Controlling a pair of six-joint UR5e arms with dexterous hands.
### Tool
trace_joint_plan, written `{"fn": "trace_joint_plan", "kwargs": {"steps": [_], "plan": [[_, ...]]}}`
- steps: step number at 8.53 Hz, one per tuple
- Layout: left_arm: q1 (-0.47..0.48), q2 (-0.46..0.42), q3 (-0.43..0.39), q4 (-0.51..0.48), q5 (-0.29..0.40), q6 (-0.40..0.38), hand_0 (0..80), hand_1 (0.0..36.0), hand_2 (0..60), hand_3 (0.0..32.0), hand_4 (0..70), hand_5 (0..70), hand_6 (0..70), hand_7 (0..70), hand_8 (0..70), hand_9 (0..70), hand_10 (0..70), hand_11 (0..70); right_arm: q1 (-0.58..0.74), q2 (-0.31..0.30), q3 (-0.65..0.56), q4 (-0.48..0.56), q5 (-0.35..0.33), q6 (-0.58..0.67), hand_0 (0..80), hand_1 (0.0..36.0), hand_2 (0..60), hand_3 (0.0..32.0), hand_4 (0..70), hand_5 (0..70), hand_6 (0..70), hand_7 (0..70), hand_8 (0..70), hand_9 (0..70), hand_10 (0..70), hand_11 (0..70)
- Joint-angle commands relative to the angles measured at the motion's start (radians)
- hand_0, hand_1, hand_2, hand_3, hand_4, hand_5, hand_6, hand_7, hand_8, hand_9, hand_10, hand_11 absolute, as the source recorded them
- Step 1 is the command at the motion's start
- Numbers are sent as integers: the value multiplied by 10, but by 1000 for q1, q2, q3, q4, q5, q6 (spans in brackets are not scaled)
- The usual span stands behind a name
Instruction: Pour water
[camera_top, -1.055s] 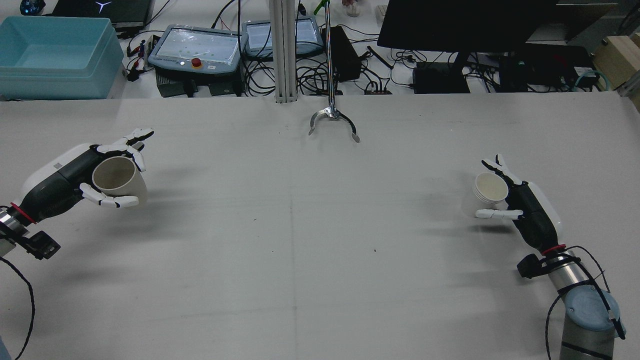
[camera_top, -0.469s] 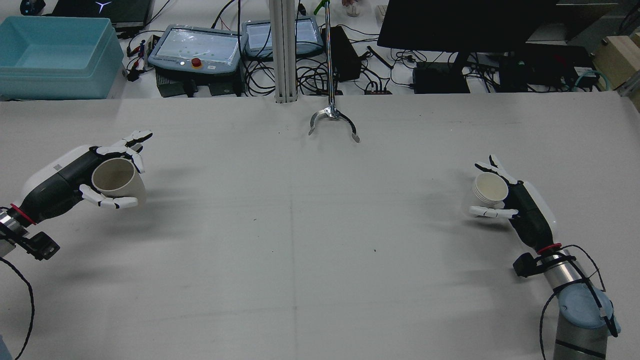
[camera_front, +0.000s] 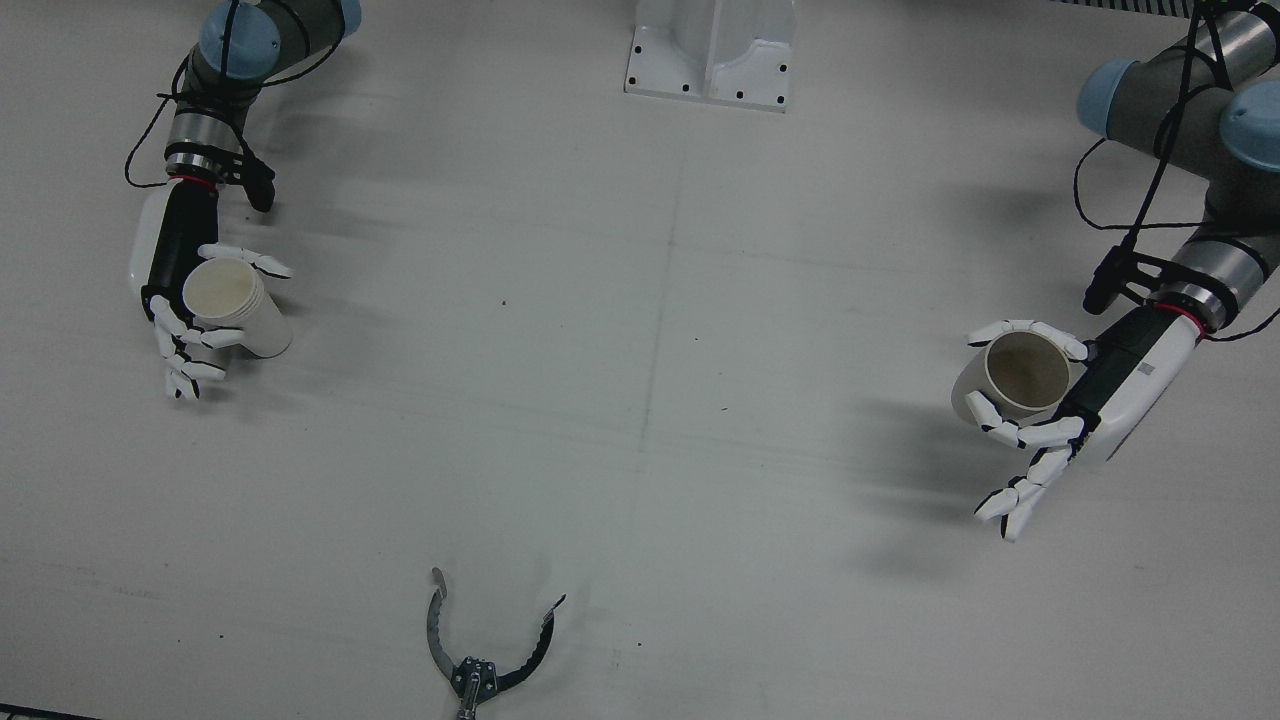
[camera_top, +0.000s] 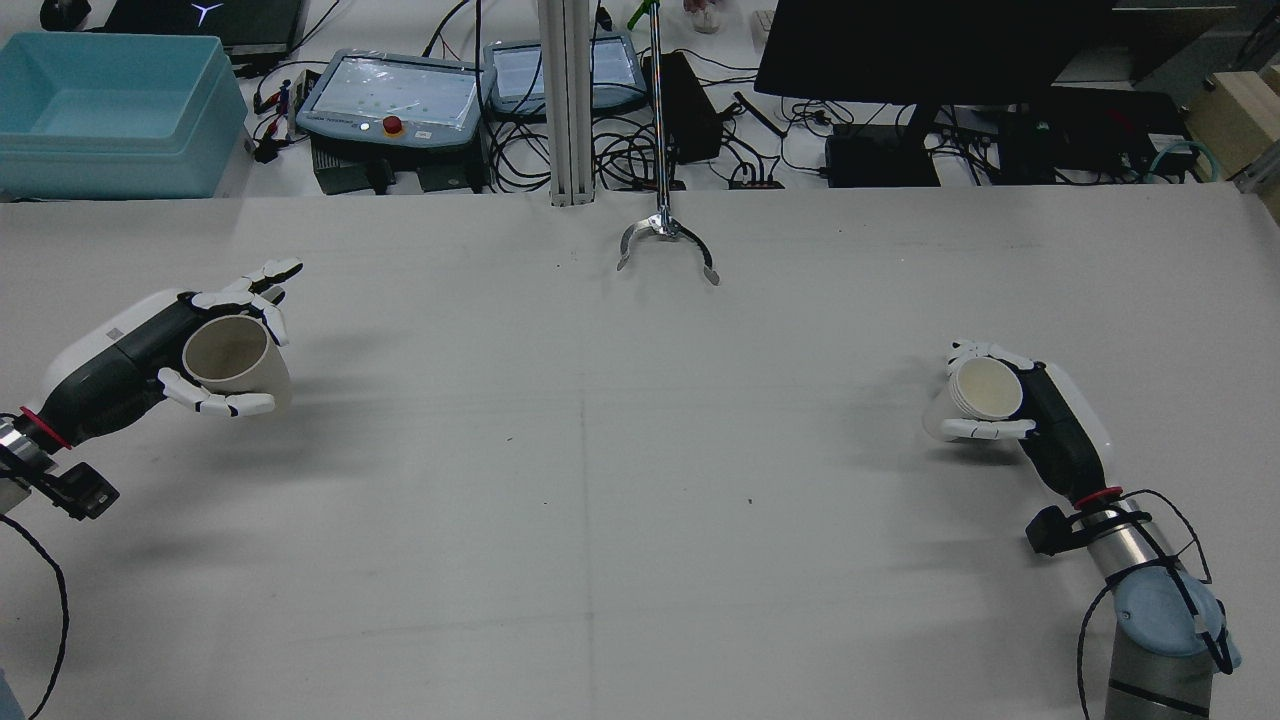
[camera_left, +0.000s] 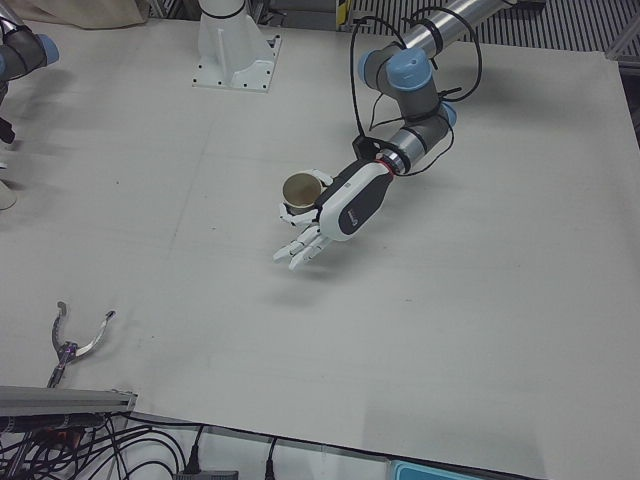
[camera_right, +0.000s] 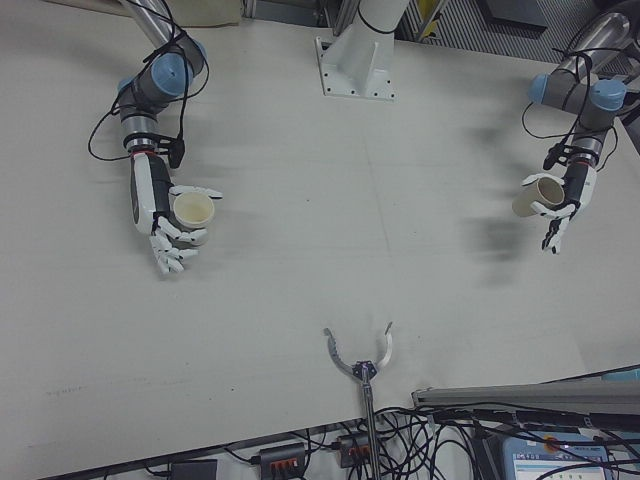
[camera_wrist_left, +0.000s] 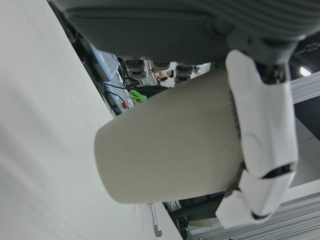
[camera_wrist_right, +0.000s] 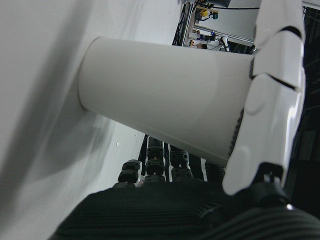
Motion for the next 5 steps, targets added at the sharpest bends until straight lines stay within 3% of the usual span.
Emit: {"fn": "trace_joint_plan", "kwargs": {"steps": [1,2,5], "plan": [[-4,0,-2,0,2,-7,505,353,600,0,641,700,41,113,0,11,37,72,-4,28,0,-2,-2,-16,585,225,196,0,327,425,280,481,164,254,70,121],[-4,0,-11,-2,5,-8,505,353,600,0,639,700,40,113,0,10,37,72,0,31,12,-4,-2,-14,580,227,227,0,329,446,301,509,177,274,73,125],[5,-24,-54,23,8,-1,490,360,600,0,655,700,54,138,3,21,44,83,46,26,47,-14,-11,-5,600,248,250,0,319,469,301,503,166,257,62,111]]}}
